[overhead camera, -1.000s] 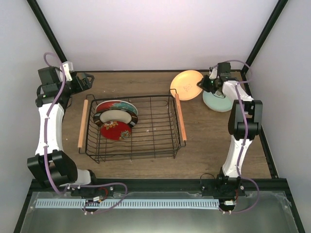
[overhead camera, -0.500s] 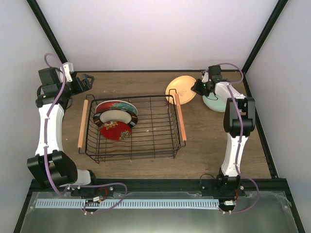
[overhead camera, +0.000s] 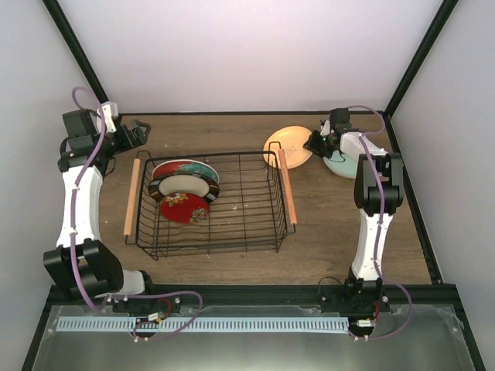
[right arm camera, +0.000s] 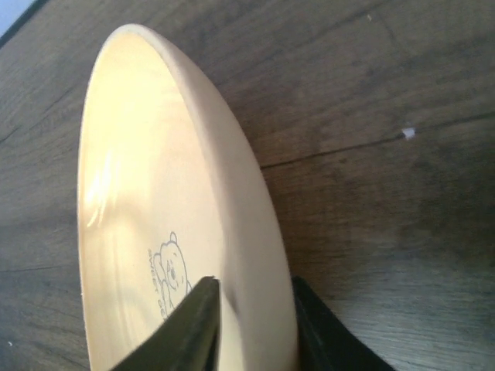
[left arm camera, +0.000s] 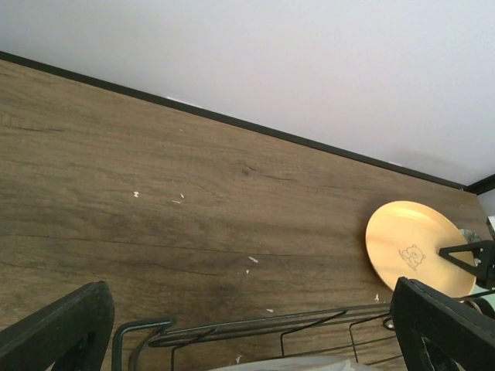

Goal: Unload the plates from the dish rack

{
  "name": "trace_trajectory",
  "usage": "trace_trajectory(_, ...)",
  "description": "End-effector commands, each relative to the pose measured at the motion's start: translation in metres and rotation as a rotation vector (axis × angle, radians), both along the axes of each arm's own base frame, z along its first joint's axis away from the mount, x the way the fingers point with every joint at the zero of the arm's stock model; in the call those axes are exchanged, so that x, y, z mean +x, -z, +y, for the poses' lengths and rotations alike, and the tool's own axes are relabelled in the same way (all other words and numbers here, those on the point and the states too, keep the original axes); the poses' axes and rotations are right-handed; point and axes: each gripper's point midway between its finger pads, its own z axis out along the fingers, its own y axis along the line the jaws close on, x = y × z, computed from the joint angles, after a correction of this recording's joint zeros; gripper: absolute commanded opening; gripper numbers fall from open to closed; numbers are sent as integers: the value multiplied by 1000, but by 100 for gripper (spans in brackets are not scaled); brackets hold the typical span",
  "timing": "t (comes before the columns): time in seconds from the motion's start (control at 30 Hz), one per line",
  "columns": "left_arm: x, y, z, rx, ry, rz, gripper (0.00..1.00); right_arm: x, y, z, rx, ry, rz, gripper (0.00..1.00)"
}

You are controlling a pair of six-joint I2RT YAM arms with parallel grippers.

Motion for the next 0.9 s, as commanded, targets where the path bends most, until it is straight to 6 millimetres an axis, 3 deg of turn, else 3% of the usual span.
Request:
trace_trajectory(0.0, -6, -4, 0, 11, 0, -13, 100, -12, 25, -3, -39, -3, 85, 27)
trace_trajectory(0.2, -7, -3, -1, 7, 2, -14, 100, -23, 37, -5, -63, -16, 134, 45)
trace_trajectory(0.37, -8, -3, -2, 2, 2, -13, 100, -26, 32, -11, -101, -7, 133, 55)
trace_trajectory(0.67, -11, -2, -4, -3, 8, -12, 100, -18, -16, -23, -175, 9, 29, 66)
trace_trajectory(0.87, -11, -4, -5, -11, 12, -16, 100, -16, -52, -28, -199, 18, -37, 68)
